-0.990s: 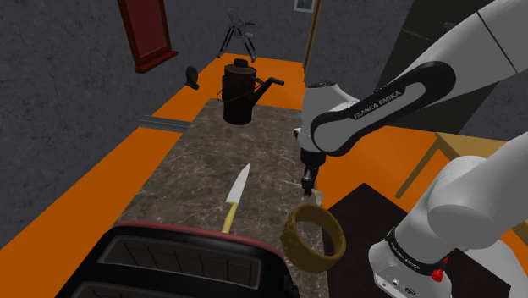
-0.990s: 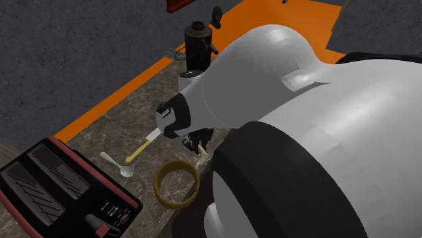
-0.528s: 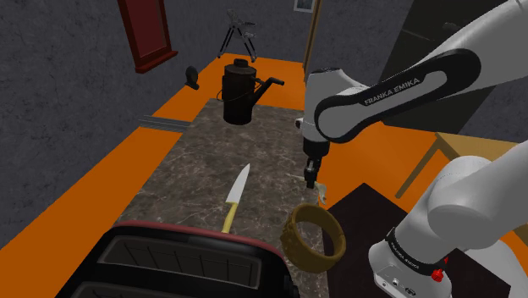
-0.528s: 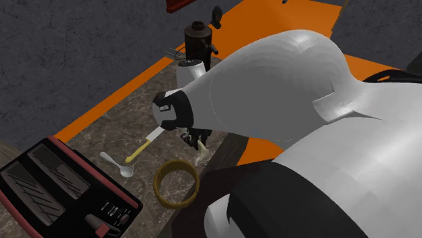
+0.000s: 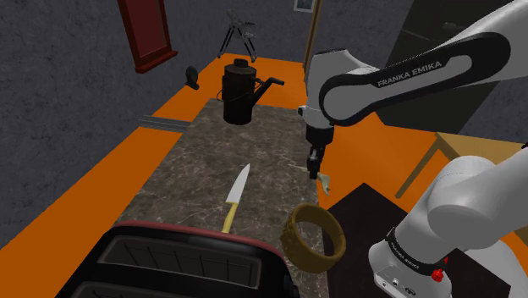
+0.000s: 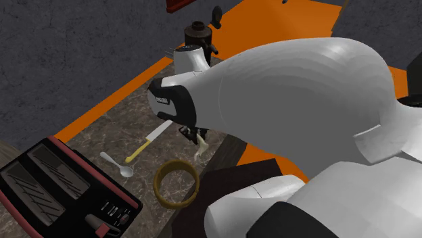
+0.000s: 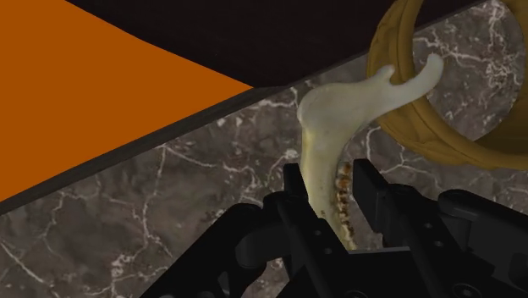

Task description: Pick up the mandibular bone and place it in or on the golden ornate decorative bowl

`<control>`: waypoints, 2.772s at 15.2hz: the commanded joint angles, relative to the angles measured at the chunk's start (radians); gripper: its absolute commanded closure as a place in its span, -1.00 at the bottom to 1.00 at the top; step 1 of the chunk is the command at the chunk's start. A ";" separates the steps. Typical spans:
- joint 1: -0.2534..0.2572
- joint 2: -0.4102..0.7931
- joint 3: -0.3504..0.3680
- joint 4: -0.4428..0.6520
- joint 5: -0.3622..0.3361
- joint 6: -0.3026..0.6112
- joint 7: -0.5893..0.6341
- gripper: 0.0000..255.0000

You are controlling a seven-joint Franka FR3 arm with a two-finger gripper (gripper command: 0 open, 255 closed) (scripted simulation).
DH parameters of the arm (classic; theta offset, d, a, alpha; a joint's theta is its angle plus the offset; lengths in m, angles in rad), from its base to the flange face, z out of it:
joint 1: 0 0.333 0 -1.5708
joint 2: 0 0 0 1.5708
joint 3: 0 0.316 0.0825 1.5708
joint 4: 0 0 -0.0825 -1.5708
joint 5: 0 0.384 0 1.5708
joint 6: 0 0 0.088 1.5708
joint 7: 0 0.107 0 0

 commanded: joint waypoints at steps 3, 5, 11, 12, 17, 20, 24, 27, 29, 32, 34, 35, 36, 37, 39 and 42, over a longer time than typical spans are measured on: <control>-0.002 -0.038 -0.007 0.031 -0.005 -0.070 -0.001 1.00; -0.002 -0.052 -0.009 0.049 -0.006 -0.102 0.000 1.00; 0.043 -0.168 0.028 0.011 0.039 -0.177 0.053 1.00; 0.059 -0.200 0.042 -0.007 0.056 -0.189 0.071 1.00; 0.156 -0.351 0.121 -0.080 0.154 -0.256 0.177 1.00; 0.185 -0.373 0.148 -0.115 0.187 -0.242 0.204 1.00; 0.190 -0.349 0.163 -0.157 0.203 -0.176 0.198 1.00; 0.194 -0.326 0.174 -0.186 0.216 -0.124 0.193 1.00; 0.196 -0.307 0.182 -0.205 0.225 -0.087 0.190 1.00; 0.200 -0.276 0.194 -0.230 0.238 -0.031 0.185 1.00; 0.200 -0.276 0.194 -0.230 0.238 -0.031 0.185 1.00; 0.200 -0.276 0.194 -0.230 0.238 -0.031 0.185 1.00; 0.200 -0.276 0.194 -0.230 0.238 -0.031 0.185 1.00; 0.200 -0.276 0.194 -0.230 0.238 -0.031 0.185 1.00; 0.200 -0.276 0.194 -0.230 0.238 -0.031 0.185 1.00; 0.200 -0.276 0.194 -0.230 0.238 -0.031 0.185 -1.00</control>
